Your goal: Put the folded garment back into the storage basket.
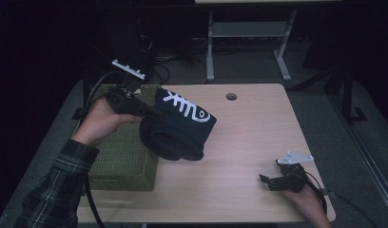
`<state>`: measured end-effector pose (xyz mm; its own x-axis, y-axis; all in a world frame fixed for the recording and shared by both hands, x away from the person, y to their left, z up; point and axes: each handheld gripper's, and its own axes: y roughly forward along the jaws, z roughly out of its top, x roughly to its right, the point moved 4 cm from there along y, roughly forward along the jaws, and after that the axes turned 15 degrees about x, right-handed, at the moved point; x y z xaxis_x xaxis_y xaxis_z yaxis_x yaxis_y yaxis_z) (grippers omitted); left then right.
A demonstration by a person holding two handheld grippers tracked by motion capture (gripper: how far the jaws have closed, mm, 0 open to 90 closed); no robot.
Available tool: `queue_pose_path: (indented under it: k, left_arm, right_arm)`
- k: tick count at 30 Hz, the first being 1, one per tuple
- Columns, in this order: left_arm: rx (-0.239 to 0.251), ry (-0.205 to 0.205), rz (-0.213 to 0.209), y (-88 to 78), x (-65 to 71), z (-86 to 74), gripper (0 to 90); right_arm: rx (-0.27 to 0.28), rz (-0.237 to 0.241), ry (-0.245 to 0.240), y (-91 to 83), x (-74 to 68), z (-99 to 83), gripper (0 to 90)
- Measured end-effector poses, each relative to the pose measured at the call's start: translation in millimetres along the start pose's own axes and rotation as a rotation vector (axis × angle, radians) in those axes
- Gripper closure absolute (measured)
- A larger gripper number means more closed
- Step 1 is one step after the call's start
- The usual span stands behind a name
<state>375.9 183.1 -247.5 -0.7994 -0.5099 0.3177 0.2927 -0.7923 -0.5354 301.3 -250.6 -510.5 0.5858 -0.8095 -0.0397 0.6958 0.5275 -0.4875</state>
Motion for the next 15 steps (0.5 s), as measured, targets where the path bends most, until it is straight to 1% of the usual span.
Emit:
queue_pose_path:
  k: [3,5,7,9,10,15]
  left_arm:
    - [0.006,-0.011,0.017,-11.0,-3.7,-0.6,77.3]
    - [0.013,-0.018,0.035,-19.7,-7.1,-1.5,77.3]
    - [0.015,-0.02,0.041,-22.7,-8.4,-1.9,77.3]
    - [0.023,-0.027,0.054,-31.2,-12.2,-3.1,77.3]
    - [0.035,-0.038,0.068,-40.0,-15.7,-4.5,77.3]
    - [0.056,-0.058,0.096,-61.5,-23.8,-8.9,77.3]
  right_arm:
    - [0.0,0.0,0.0,0.0,0.0,0.0,9.2]
    - [0.0,-0.001,0.0,0.0,0.0,0.0,9.2]
    - [0.001,-0.001,0.0,0.1,0.1,0.0,9.2]
    - [0.0,-0.001,0.0,0.0,0.1,0.0,9.2]
    - [0.002,0.0,-0.003,0.1,0.4,-0.1,9.2]
    - [0.001,-0.002,-0.002,0.1,0.5,0.0,9.2]
